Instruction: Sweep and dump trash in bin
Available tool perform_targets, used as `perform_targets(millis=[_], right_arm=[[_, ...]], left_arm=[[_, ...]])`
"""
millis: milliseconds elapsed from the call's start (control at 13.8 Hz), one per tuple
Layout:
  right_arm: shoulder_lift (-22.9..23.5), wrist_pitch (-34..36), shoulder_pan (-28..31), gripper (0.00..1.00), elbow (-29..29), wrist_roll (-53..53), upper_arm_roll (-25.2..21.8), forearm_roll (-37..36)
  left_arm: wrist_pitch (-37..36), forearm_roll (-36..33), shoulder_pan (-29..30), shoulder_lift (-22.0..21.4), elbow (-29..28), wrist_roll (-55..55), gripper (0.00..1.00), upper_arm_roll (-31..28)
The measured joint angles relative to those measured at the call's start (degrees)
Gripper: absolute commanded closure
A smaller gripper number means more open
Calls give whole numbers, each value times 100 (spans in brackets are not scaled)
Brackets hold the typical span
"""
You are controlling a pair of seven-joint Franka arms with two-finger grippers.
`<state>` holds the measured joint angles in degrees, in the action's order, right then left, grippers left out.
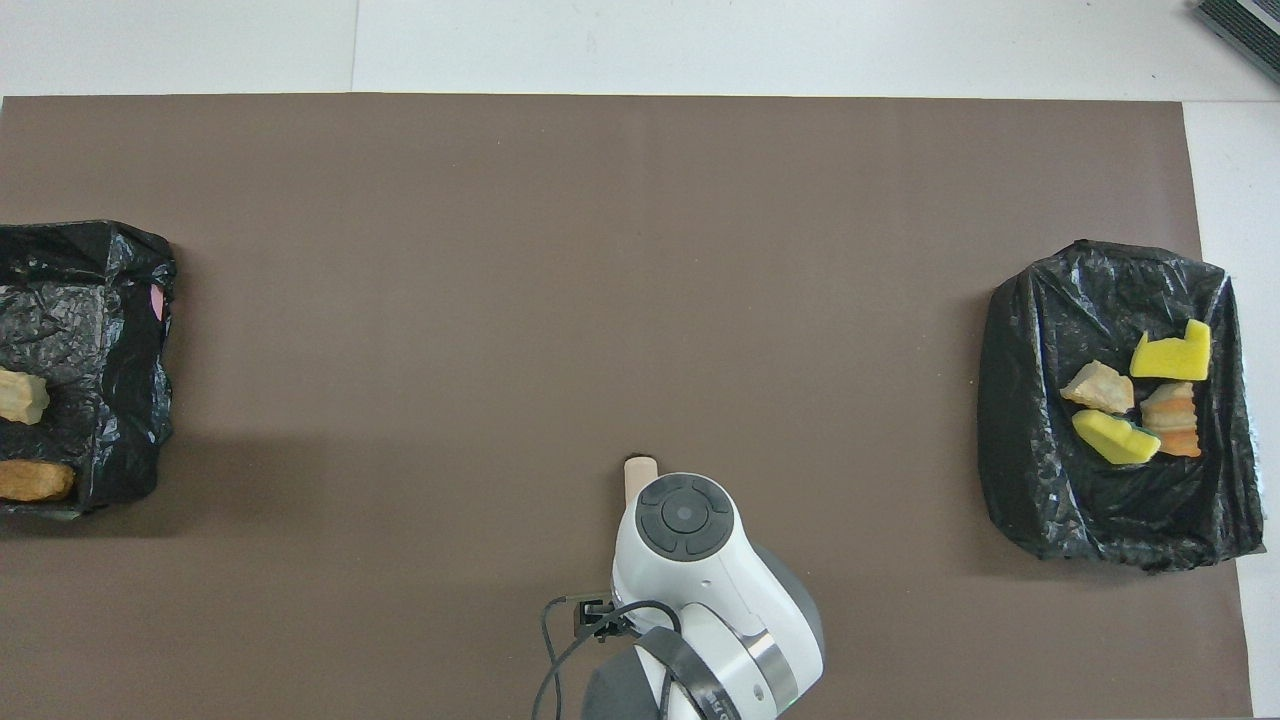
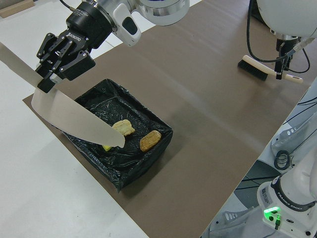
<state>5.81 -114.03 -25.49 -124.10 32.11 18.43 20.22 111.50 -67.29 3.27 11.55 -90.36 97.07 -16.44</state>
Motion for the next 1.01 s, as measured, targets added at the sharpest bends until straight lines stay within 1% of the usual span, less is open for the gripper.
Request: perform_targets(millis=[145,361,506,578,795,1012], right_arm=[[3,-189,185,0,106,0,-30,-149],[11,-319,670,0,305,0,-54,-947],[12,-322,1023,0,578,0,-70,-1442],[11,-323,1179,0,726,-2,-74,-1658],[9,-321,1614,0,1191,-15,-77,-2206],[4,-231,1989,0,1594,-49,-79,-2359]], left_arm=[[-39,-24,0,77,164,0,100,-1],[-118,-27,0,192,387,0,100,-1],[-210,24,2,231,492,0,100,24],[-276,155,3,233,515,0,100,89],[-577,1085,-3,245,536,-10,100,350],[-820,2074,-4,254,541,-216,100,688]])
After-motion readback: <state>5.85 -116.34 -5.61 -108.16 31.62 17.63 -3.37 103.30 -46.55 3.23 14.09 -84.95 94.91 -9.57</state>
